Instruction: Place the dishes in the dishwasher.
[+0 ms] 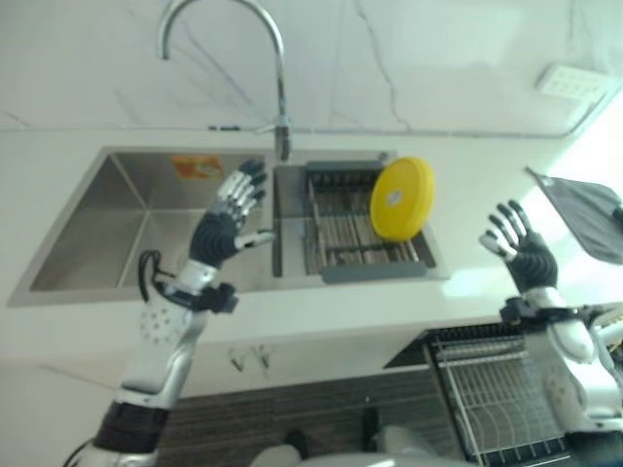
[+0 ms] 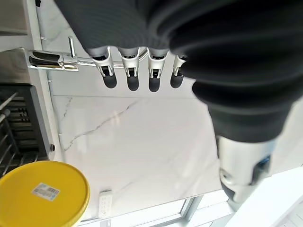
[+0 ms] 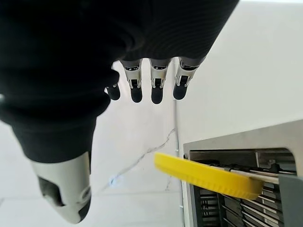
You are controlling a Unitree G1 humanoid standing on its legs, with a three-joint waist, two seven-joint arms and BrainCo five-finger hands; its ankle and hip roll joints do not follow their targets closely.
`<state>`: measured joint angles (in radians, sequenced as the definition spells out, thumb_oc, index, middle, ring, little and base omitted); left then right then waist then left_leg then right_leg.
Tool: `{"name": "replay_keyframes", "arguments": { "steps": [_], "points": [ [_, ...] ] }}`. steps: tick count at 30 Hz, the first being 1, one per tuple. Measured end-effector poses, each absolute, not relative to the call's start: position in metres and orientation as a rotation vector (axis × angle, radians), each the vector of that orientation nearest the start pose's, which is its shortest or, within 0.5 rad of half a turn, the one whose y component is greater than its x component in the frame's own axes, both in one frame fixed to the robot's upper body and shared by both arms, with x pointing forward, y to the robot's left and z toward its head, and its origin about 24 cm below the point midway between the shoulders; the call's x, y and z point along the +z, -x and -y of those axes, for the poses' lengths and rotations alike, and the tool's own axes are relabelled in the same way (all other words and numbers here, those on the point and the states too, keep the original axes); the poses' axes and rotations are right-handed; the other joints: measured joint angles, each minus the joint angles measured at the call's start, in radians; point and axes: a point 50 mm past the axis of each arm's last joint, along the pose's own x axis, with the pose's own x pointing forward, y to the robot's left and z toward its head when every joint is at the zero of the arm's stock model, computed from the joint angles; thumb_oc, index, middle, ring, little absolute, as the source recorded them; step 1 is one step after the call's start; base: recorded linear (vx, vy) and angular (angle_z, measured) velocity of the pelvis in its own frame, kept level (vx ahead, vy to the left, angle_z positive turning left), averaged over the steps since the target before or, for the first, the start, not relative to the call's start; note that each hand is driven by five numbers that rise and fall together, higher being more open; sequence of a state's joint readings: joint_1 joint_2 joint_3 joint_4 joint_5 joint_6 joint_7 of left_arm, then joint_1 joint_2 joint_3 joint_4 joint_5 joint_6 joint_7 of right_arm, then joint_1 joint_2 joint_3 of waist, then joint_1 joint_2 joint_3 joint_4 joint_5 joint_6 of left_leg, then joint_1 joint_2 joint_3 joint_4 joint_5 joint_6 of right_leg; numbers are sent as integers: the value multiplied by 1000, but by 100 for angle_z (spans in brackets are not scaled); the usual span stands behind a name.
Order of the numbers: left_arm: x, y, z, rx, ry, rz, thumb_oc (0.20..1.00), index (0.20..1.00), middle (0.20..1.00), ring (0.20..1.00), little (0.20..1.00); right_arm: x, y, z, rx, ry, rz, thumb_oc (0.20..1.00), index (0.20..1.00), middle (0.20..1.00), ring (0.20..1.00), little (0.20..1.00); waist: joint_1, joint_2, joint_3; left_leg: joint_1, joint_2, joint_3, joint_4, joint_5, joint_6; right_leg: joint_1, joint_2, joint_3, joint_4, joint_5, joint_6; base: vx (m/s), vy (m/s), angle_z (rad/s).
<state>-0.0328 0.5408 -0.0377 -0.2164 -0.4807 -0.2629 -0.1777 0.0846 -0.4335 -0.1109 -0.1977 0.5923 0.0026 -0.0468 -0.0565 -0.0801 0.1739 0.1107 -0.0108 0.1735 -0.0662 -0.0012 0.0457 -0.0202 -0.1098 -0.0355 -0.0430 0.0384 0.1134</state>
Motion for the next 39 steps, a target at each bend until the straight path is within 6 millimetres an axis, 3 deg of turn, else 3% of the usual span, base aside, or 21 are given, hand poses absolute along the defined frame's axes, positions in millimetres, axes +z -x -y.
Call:
{"name": "replay_keyframes", "arguments": {
  "steps": [2, 3, 7, 11, 15, 20, 26, 31, 39],
  "points": [
    [137, -242, -201, -315, -66, 451, 1000, 1000, 1000, 1000, 1000, 101, -239, 239, -72, -147, 159, 1000, 1000, 1000, 1000, 1000, 13, -16, -10, 34, -17, 0, -5, -2, -13, 47, -6, -6, -50, 82, -14, 101, -179, 13],
    [133, -241, -196, -310, -34, 444, 1000, 1000, 1000, 1000, 1000, 108, -246, 235, -59, -140, 181, 1000, 1000, 1000, 1000, 1000, 14, 11, -17, 47, 1, 0, -6, -9, -28, 58, 7, -17, -51, 97, -4, 105, -144, 3],
    [133, -240, -185, -321, 22, 466, 1000, 1000, 1000, 1000, 1000, 134, -261, 232, -42, -117, 271, 1000, 1000, 1000, 1000, 1000, 15, 67, -41, 65, 60, -1, -21, -9, -57, 70, 71, -30, -46, 85, -20, 87, -87, -4],
    [133, -240, -186, -315, 28, 468, 1000, 1000, 1000, 1000, 1000, 132, -261, 232, -43, -116, 254, 1000, 1000, 1000, 1000, 1000, 9, 92, -50, 62, 79, -1, -21, -10, -69, 70, 85, -33, -46, 76, -41, 75, -61, -4],
    [131, -240, -185, -306, 62, 467, 1000, 1000, 1000, 1000, 1000, 129, -261, 229, -29, -114, 228, 1000, 1000, 1000, 1000, 1000, 16, 107, -60, 57, 78, -11, -27, -13, -75, 71, 82, -36, -45, 65, -37, 33, -33, 7],
    [122, -240, -188, -282, 71, 427, 1000, 1000, 1000, 1000, 1000, 116, -265, 229, -28, -103, 165, 1000, 1000, 1000, 1000, 1000, 42, 93, -76, 48, 79, -32, -27, -10, -79, 72, 82, -61, -46, 63, -46, 31, -18, 16],
    [69, -225, -220, -51, 108, 240, 1000, 1000, 1000, 1000, 1000, 100, -268, 239, -105, -73, 101, 1000, 1000, 1000, 1000, 1000, 86, 91, -83, 48, 79, -56, -21, -7, -82, 85, 81, -89, -46, 61, -50, 22, -30, 13],
    [34, -194, -240, 76, 107, 132, 1000, 1000, 1000, 1000, 1000, 100, -268, 244, -137, -64, 116, 1000, 1000, 1000, 1000, 1000, 113, 78, -86, 45, 77, -79, -21, -7, -82, 92, 75, -113, -46, 55, -48, 21, -19, 12],
    [43, -194, -251, 168, 94, 206, 1000, 1000, 1000, 1000, 1000, 95, -275, 249, -199, -64, 103, 1000, 1000, 1000, 1000, 1000, 138, 72, -87, 47, 70, -89, -22, -5, -78, 101, 65, -120, -46, 47, -44, 6, -1, 4]
  ]
}}
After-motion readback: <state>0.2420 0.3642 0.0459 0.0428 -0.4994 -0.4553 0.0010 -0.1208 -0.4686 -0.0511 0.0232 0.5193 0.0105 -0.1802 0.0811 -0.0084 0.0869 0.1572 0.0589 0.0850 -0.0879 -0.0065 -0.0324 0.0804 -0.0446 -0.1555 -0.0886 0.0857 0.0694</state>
